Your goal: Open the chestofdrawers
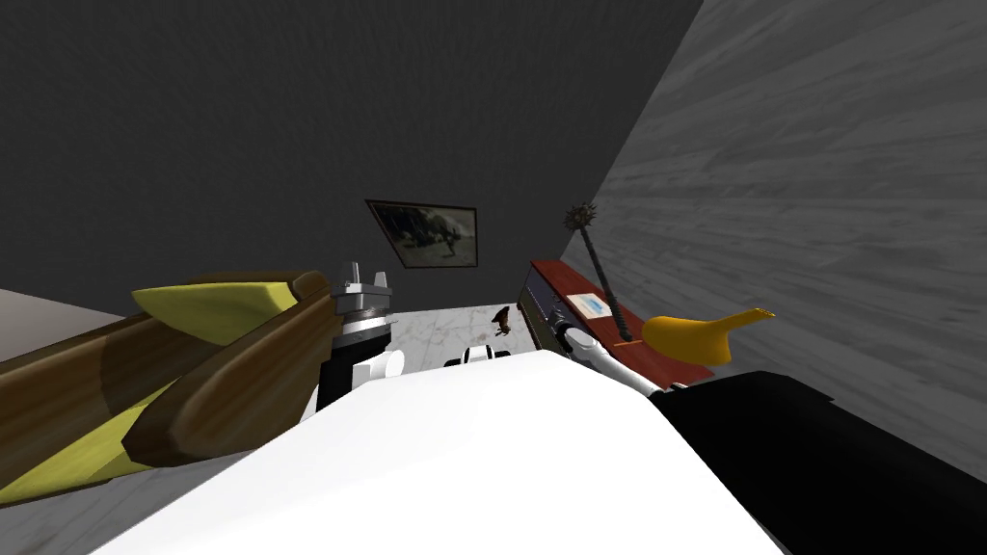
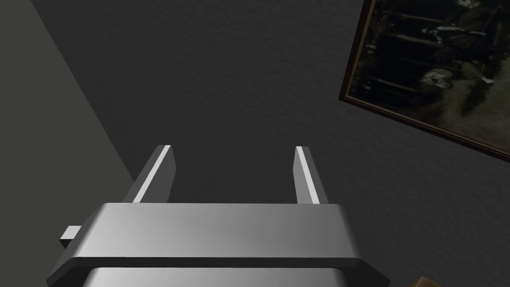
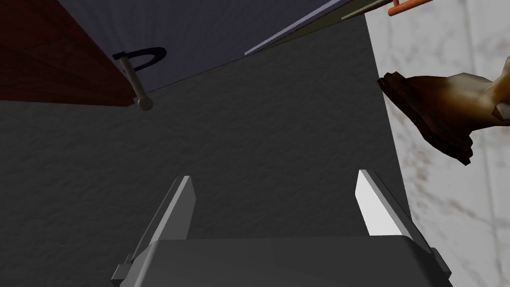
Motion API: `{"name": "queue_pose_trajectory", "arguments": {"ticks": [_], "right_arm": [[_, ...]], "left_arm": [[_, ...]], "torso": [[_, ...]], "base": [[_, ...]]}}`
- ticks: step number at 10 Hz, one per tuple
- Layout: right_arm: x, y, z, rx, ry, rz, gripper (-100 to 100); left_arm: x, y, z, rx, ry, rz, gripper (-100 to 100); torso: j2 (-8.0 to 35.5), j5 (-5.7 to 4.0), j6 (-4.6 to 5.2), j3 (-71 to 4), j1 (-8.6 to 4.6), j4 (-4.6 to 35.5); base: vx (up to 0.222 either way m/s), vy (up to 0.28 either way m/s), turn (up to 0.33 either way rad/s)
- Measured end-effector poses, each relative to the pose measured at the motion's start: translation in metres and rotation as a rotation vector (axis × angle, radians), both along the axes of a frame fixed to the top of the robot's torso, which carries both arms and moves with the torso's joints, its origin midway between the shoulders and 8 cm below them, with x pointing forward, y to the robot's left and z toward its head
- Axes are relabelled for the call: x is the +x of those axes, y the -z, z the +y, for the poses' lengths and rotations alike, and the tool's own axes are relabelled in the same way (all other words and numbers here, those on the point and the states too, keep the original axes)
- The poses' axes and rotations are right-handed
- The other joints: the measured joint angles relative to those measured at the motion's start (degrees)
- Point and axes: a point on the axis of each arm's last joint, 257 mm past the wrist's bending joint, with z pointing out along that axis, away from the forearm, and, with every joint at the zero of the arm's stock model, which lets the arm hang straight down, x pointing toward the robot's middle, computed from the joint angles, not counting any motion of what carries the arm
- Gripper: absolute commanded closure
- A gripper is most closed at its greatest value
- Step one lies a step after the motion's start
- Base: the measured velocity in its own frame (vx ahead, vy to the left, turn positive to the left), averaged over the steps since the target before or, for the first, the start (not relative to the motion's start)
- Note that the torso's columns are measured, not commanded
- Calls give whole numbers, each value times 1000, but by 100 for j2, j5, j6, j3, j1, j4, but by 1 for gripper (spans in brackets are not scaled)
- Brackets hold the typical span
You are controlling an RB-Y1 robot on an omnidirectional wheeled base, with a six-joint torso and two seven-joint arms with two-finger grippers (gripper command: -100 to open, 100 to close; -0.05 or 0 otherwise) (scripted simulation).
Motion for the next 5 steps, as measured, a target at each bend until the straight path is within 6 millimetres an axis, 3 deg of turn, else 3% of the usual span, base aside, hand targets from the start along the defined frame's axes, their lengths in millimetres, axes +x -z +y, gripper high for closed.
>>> {"name": "queue_pose_trajectory", "arguments": {"ticks": [5], "right_arm": [[-6, -11, -40, -171, -16, 30, -100]], "left_arm": [[0, 0, 0, 0, 0, 0, 0]], "torso": [[-1, 0, 0, 0, 1, 0]], "base": [[14, -1, 64]]}}
